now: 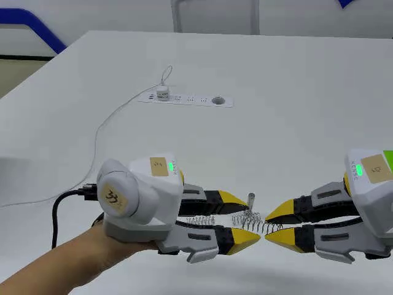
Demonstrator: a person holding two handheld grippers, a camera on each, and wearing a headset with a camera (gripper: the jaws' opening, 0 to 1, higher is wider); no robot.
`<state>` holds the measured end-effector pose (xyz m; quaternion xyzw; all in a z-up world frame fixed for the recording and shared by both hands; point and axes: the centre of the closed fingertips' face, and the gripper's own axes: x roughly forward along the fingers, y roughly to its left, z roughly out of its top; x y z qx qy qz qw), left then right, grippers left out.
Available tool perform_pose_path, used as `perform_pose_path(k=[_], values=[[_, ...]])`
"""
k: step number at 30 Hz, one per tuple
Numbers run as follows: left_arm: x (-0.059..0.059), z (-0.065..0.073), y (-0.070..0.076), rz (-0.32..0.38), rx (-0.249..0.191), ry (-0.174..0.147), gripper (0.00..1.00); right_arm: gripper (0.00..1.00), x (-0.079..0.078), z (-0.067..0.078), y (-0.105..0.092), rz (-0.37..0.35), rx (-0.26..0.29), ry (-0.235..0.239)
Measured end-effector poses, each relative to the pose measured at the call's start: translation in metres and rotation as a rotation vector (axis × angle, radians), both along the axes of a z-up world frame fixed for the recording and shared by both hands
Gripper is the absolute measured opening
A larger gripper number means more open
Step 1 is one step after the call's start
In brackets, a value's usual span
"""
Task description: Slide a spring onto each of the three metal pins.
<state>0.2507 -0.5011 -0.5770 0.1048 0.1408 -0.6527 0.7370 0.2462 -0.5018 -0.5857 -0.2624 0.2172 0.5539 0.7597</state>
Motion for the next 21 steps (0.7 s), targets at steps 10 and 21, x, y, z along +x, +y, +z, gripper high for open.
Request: perform_pose_path(k=[10, 21], values=[[-0.0047, 0.0002, -0.0028, -0.04, 0.004, 0.012, 0.18, 0.1, -0.0027, -0.0005, 0.0021, 0.017, -0.008, 0.004], [-0.0099, -0.0069, -0.0008, -0.09, 0.073, -0.075, 0.11, 0.1, -0.0072, -0.0017, 0.0044, 0.051, -0.022, -0.003]])
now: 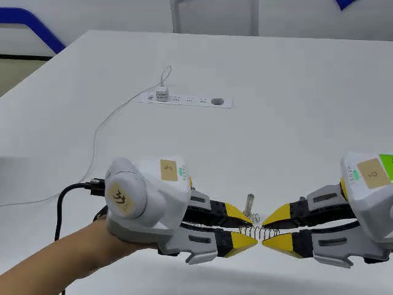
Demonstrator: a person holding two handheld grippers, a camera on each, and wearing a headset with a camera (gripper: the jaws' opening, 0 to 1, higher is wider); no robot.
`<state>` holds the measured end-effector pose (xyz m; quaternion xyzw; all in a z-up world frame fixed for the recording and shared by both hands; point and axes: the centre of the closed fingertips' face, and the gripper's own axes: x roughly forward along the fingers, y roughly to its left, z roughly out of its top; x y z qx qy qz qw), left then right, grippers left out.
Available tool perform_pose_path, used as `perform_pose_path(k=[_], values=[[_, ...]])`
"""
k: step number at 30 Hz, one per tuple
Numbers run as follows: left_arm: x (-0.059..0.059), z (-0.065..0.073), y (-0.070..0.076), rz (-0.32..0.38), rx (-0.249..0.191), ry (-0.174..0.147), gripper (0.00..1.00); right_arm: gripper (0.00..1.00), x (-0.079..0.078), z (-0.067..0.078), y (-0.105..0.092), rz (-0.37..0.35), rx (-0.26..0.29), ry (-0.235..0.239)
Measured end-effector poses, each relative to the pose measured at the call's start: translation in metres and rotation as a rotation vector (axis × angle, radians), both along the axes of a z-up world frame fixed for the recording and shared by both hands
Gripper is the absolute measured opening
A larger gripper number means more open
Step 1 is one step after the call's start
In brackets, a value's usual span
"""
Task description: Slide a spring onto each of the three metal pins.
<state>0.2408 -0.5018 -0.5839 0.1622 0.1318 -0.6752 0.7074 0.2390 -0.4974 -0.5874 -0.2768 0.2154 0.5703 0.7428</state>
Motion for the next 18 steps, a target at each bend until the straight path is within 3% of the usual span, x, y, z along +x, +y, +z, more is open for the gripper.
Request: perform_pose_path(k=[4, 14, 18], values=[[-0.0004, -0.001, -0.0001, -0.008, 0.012, -0.04, 0.1, 0.11, 0.0005, -0.0005, -0.0003, 0.001, -0.005, -0.008], [-0.0037, -0.0006, -0.0009, -0.015, 0.008, -0.038, 0.09, 0.15, -0.0012, 0.0004, -0.0019, -0.016, 0.029, 0.019], [-0.0032, 0.0003, 0.0007, -0.012, 0.005, -0.027, 0.09, 0.17, -0.0015, -0.0052, -0.0066, -0.005, -0.015, 0.017]])
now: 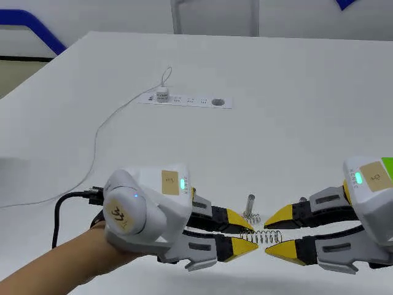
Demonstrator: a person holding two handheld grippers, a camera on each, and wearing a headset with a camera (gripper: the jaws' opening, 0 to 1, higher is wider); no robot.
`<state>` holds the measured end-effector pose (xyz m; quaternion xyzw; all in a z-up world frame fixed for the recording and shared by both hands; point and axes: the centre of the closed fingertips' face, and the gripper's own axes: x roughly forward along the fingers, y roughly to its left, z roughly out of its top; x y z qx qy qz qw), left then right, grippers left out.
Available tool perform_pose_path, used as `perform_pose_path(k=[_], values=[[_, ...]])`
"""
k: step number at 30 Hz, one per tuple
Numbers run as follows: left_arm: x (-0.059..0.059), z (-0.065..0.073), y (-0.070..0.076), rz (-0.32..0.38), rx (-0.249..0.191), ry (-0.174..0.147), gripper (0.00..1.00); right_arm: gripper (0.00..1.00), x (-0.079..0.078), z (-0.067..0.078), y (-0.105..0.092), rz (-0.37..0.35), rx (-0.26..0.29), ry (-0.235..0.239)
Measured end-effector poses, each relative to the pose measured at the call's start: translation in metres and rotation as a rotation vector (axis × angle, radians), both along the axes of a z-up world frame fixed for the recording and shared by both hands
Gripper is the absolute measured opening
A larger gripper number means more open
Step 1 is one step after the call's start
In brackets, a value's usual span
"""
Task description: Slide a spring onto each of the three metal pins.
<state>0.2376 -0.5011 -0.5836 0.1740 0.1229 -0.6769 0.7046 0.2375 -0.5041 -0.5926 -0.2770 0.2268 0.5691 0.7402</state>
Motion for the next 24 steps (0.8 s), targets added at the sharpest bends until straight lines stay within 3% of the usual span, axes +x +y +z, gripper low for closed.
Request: perform_pose_path(k=[1, 2, 6, 16, 24], values=[[-0.002, 0.002, -0.001, 0.008, -0.017, 0.04, 0.09, 0.17, 0.0, -0.001, -0.001, 0.0, -0.002, 0.003], [-0.003, 0.006, -0.002, 0.003, -0.043, 0.055, 0.09, 0.17, 0.0, -0.002, -0.001, -0.003, 0.0, 0.013], [-0.002, 0.004, 0.0, 0.008, -0.031, 0.033, 0.09, 0.12, -0.001, 0.0, -0.001, -0.017, 0.02, 0.035], [-0.003, 0.002, 0.003, 0.004, -0.021, 0.023, 0.09, 0.11, -0.003, 0.01, 0.004, -0.028, 0.08, 0.063], [-0.006, -0.004, 0.002, -0.001, 0.007, 0.027, 0.09, 0.11, -0.011, 0.023, 0.012, -0.02, 0.165, 0.101]])
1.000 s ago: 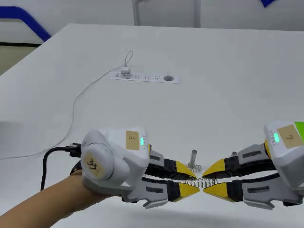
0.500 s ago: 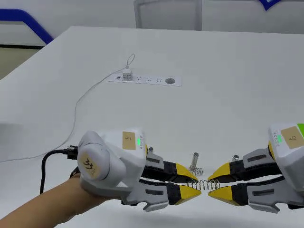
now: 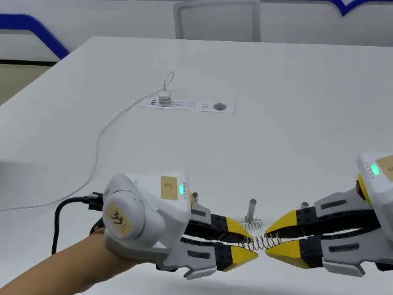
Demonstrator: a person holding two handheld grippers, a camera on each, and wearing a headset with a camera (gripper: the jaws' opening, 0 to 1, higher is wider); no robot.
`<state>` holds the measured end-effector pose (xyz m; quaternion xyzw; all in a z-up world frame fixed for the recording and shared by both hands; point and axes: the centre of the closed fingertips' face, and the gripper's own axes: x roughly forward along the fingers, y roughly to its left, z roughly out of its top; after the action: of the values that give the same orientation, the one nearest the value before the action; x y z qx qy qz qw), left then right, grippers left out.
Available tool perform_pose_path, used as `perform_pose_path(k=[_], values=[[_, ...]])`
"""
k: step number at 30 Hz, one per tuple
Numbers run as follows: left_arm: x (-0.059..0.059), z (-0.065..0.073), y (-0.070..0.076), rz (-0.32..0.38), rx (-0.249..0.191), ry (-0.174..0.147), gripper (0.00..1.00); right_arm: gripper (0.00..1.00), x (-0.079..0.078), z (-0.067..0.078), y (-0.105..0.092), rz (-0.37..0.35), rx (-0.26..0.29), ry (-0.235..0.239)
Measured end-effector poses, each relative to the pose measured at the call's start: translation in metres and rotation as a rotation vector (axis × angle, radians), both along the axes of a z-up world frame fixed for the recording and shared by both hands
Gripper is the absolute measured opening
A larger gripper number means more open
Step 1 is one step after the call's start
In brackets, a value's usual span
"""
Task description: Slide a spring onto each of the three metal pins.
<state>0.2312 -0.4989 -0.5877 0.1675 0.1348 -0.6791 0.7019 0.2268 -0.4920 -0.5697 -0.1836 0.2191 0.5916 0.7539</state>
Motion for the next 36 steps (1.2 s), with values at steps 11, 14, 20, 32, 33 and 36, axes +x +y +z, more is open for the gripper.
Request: perform_pose_path(k=[11, 14, 20, 32, 33, 36], values=[[0.001, 0.0, -0.004, 0.031, -0.011, 0.003, 0.09, 0.11, 0.003, 0.013, 0.01, -0.066, 0.123, 0.036], [0.001, 0.0, -0.004, 0.037, -0.014, 0.002, 0.09, 0.11, 0.003, 0.014, 0.011, -0.08, 0.133, 0.04], [0.003, 0.005, -0.006, 0.067, -0.056, 0.019, 0.09, 0.11, 0.007, 0.023, 0.016, -0.124, 0.18, 0.018], [0.004, 0.005, -0.006, 0.088, -0.072, -0.026, 0.1, 0.1, 0.01, 0.022, 0.015, -0.154, 0.18, 0.006], [0.005, 0.006, -0.006, 0.094, -0.077, -0.024, 0.11, 0.1, 0.01, 0.023, 0.015, -0.157, 0.178, 0.003], [0.006, 0.007, -0.006, 0.107, -0.084, -0.02, 0.11, 0.1, 0.013, 0.024, 0.014, -0.163, 0.175, -0.004]])
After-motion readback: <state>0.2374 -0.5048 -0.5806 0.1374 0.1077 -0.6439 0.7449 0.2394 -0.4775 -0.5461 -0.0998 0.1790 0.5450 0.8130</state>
